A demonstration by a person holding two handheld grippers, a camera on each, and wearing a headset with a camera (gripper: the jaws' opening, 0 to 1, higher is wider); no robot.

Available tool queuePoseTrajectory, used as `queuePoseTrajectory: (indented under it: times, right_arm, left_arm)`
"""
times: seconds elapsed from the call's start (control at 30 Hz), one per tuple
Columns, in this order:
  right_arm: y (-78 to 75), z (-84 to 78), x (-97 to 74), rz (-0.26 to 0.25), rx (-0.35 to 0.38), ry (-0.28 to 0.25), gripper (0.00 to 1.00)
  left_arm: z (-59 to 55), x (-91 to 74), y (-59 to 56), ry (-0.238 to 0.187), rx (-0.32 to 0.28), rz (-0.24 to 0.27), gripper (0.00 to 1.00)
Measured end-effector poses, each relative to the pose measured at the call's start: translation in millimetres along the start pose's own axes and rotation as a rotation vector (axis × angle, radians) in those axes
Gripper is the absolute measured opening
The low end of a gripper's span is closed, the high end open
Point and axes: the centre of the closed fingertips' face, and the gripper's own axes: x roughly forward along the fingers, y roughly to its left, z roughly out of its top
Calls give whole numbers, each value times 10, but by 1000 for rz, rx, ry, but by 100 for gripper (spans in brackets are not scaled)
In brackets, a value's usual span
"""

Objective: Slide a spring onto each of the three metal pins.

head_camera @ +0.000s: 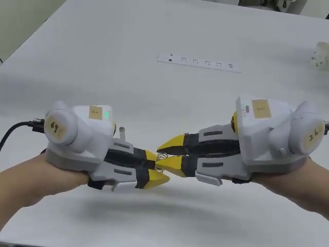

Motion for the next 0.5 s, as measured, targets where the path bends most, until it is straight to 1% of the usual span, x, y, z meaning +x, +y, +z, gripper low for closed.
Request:
queuePoseTrajectory:
  times: [0.13, 0.17, 0.23, 0.33, 0.5]
  right_arm:
    - [2, -4, 1, 3, -11, 11, 7]
    - [2, -5, -1, 2, -14, 13, 7]
    - [-1, -3, -10, 1, -14, 13, 7]
    - [-10, -5, -22, -2, -15, 15, 7]
    - [-30, 0, -32, -10, -19, 18, 7]
  left_arm:
    - [11, 4, 0, -4, -2, 2, 4]
    - [33, 2, -2, -14, -6, 2, 5]
    - [47, -5, 10, -19, -6, 8, 7]
    - [39, -15, 27, -15, -11, 16, 9]
    - [35, -59, 62, -20, -23, 36, 15]
